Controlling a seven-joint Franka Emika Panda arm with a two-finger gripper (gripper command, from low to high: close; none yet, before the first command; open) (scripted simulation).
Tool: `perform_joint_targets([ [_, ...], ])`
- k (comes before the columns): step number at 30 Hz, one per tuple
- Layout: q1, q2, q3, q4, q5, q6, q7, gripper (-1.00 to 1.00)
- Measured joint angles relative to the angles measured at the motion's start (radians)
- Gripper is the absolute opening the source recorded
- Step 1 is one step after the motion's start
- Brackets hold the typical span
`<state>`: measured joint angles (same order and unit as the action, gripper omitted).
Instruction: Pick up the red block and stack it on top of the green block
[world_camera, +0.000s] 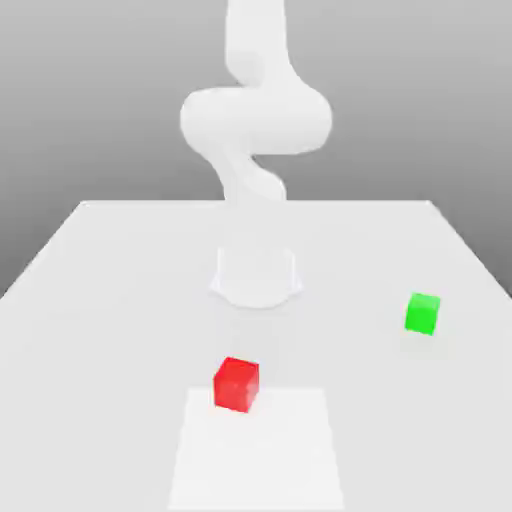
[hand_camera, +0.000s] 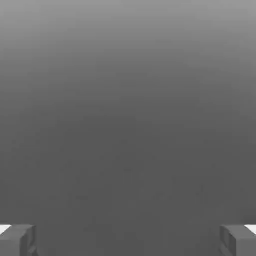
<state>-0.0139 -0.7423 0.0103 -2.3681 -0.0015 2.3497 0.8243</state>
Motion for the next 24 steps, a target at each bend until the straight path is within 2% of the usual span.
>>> perform_joint_targets([
  [16, -0.092, 0.5, 0.029, -0.538, 0.008, 0.411, 0.188, 0.0],
  [18, -0.1, 0.643, 0.026, -0.572, 0.005, 0.522, 0.209, 0.0],
  [23, -0.093, 0.862, 0.006, -0.564, -0.023, 0.704, 0.237, 0.0],
  [24, -0.089, 0.895, 0.0, -0.56, -0.026, 0.732, 0.238, -1.0],
])
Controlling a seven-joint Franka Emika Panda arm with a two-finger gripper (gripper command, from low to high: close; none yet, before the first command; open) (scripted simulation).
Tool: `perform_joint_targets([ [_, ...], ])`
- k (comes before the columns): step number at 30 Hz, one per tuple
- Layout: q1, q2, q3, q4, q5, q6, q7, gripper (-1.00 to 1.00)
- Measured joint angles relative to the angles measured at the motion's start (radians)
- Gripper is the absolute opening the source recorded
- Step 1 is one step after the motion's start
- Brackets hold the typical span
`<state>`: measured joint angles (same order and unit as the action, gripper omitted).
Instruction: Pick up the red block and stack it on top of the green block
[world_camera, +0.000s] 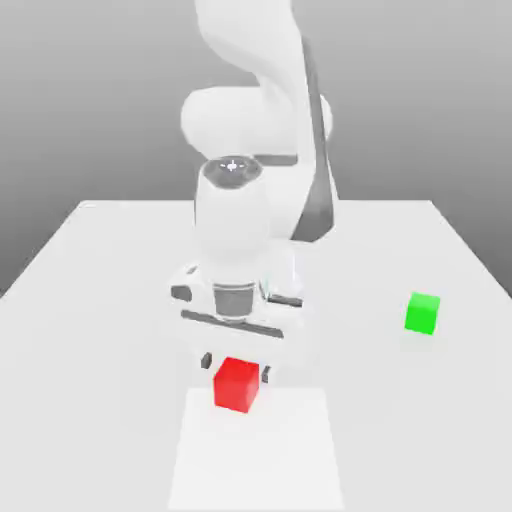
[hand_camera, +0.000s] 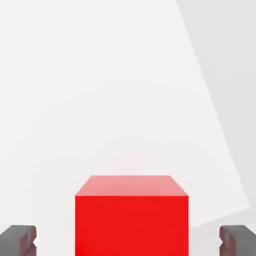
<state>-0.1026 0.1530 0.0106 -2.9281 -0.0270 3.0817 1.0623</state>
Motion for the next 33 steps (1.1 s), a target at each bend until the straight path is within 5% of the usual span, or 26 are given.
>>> perform_joint_targets([
  [7, 0.001, 0.007, -0.002, 0.001, -0.005, 0.007, 0.005, -1.0],
  [15, 0.0, -0.254, 0.009, -0.036, 0.032, -0.218, -0.022, -1.0],
  [33, 0.753, -0.452, 0.344, -0.037, 0.268, -0.402, -0.37, -1.0],
])
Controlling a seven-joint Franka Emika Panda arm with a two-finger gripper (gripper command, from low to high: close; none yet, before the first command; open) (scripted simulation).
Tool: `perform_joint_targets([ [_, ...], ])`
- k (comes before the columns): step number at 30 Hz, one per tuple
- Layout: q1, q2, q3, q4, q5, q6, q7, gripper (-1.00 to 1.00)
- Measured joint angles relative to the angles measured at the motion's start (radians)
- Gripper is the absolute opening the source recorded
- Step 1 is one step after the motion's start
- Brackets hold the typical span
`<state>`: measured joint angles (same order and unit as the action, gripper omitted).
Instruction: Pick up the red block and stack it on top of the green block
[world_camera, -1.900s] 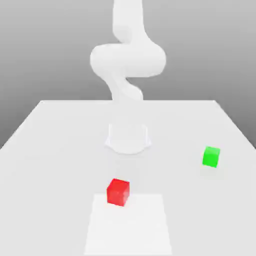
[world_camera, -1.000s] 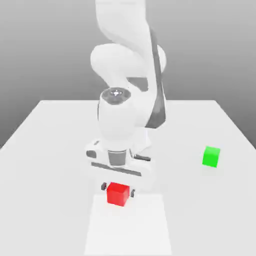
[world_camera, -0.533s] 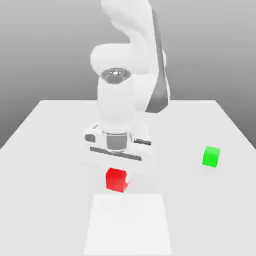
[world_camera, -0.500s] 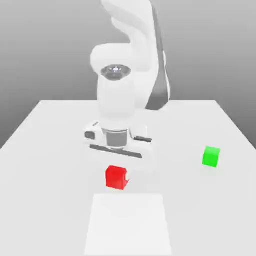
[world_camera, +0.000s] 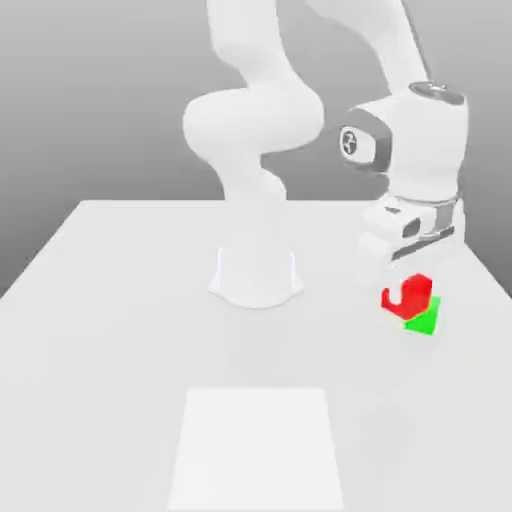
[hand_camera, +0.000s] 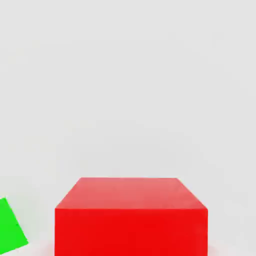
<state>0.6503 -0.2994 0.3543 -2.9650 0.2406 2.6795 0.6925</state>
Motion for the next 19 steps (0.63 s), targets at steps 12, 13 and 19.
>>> perform_joint_targets([
  [12, 0.009, 0.153, 0.177, 0.007, -0.226, 0.109, 0.107, -1.0],
  [13, -0.005, 0.175, 0.183, 0.008, -0.256, 0.129, 0.128, -1.0],
  [19, -0.019, 0.293, 0.192, 0.005, -0.298, 0.265, 0.157, -1.0],
])
